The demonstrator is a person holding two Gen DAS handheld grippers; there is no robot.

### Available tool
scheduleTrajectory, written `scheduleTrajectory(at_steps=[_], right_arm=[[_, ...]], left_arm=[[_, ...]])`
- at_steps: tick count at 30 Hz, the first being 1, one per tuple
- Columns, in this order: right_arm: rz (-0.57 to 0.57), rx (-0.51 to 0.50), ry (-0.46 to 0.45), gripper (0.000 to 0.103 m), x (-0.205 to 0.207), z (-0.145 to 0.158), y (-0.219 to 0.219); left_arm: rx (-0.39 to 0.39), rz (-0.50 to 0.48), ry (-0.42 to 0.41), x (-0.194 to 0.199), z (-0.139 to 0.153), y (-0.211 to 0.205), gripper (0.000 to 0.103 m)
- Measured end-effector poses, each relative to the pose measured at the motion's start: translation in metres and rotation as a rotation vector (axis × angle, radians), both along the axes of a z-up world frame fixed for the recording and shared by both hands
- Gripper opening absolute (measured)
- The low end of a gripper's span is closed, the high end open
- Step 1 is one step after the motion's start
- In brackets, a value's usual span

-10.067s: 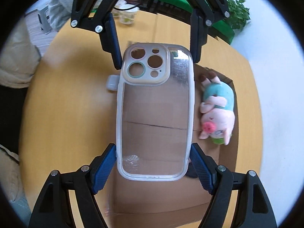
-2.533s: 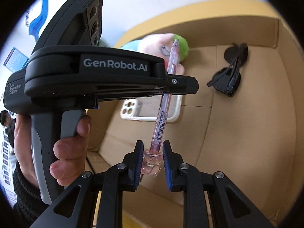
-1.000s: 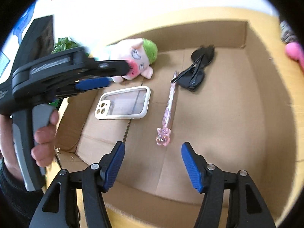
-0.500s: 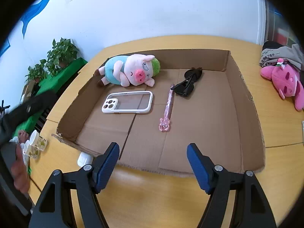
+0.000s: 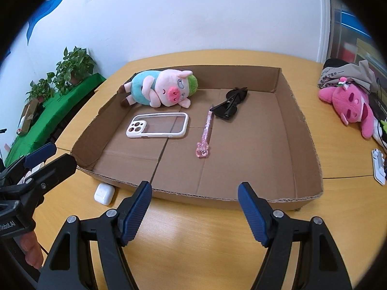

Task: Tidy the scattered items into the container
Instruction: 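Withdraw the right gripper and move the left gripper toward the white earbud case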

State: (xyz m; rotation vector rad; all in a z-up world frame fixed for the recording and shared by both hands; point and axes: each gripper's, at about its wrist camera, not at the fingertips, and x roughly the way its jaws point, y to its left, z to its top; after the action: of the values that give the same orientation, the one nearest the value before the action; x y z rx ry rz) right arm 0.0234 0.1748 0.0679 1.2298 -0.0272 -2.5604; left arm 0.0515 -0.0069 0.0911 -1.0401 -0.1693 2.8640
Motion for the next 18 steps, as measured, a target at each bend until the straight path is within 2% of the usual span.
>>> scheduleTrajectory(at_steps=[18], right_arm=[[0.006, 0.01, -0.021, 0.073, -0.002, -0.011, -0.003]], left_arm=[[0.018, -0.002, -0.046, -0.005, -0.021, -0.005, 0.098]])
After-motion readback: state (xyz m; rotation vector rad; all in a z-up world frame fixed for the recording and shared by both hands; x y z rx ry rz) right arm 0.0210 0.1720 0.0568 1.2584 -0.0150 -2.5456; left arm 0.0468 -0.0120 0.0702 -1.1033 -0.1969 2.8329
